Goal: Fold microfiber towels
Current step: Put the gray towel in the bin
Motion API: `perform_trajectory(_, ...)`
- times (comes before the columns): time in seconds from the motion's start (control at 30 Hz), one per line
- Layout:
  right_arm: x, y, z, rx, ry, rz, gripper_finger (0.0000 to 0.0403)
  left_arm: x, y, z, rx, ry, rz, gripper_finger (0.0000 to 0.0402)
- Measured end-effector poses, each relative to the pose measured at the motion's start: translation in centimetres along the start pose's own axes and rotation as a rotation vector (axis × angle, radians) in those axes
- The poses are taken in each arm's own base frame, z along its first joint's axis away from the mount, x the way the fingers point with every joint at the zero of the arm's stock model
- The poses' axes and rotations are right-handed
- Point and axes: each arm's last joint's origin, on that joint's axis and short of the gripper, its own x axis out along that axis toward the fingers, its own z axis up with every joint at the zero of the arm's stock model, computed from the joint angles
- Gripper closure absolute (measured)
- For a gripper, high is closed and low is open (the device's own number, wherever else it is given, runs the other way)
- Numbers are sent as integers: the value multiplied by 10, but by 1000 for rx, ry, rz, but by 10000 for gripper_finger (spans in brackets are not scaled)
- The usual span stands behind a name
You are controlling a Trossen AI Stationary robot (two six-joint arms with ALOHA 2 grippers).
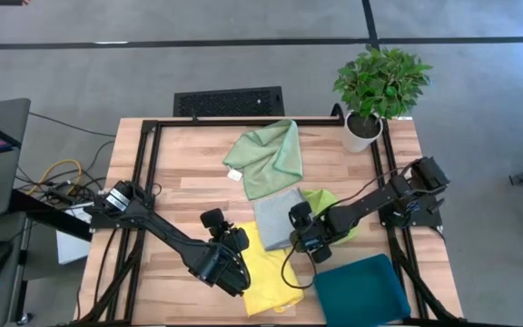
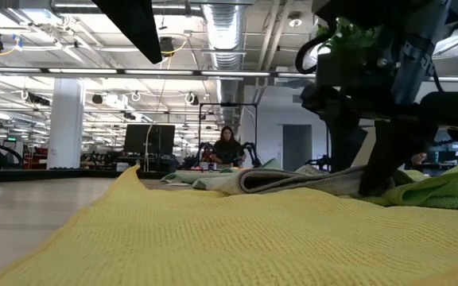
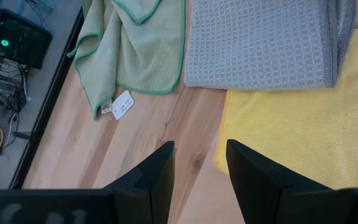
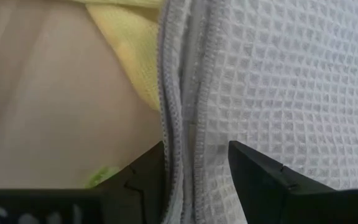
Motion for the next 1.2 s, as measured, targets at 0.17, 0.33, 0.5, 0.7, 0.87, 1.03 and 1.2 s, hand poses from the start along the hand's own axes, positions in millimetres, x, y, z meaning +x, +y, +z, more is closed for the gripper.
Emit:
perform_trajectory(0.17, 0, 0, 1, 1, -8, -4, 229, 0, 0, 0, 0, 0, 0, 263)
perform_trajectory(0.33, 1, -4, 0, 13, -4, -10, 292, 0, 0, 0, 0, 0, 0, 263)
perform_trajectory(0.5, 2, -8, -1, 26, 1, -13, 370, 0, 0, 0, 0, 0, 0, 263)
perform_trajectory(0.7, -1, -9, -1, 10, -4, -12, 382, 0, 0, 0, -1, 0, 0, 263)
perform_trajectory(0.87, -13, -13, 7, 6, -19, -16, 391, 0, 0, 0, 0, 0, 0, 263)
perform_trajectory(1.03, -22, -16, 14, 0, -11, -14, 390, 0, 0, 0, -1, 2, -1, 263)
perform_trajectory(1.2, -30, -20, 17, -4, 14, -43, 388, 0, 0, 0, 1, 3, -1, 263)
